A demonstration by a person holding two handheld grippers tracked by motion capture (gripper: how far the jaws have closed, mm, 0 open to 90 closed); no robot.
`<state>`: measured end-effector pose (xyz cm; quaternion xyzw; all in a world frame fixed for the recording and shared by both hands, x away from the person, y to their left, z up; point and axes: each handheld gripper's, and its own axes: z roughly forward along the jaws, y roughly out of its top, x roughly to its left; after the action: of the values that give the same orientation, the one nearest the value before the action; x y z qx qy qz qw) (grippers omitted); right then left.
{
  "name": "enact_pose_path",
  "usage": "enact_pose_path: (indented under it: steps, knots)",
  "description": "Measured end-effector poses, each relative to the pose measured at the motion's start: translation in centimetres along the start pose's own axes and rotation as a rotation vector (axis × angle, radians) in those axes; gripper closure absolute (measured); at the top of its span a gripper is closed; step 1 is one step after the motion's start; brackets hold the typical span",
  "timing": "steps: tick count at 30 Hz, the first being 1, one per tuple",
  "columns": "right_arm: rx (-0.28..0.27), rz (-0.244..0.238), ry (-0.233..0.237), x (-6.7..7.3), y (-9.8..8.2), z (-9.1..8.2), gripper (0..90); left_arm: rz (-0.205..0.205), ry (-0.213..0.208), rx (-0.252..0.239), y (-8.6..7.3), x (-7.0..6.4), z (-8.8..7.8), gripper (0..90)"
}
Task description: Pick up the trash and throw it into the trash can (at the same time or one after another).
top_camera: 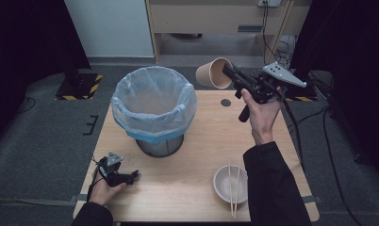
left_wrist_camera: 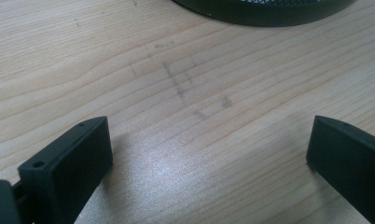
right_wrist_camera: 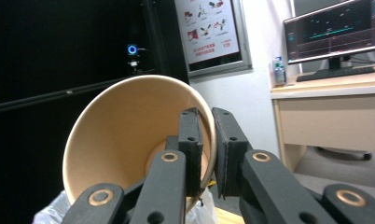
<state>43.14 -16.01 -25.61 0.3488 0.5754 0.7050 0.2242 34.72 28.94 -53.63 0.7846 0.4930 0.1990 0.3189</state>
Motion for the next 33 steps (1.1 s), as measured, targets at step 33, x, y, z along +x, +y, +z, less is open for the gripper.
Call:
enact_pose_path:
  steps: [33]
  knots:
    - [0.097,0.003,0.074,3.8,-3.1,8.1,83.1,0.0,0.0,0.0,0.0,0.0,0.0,0.0]
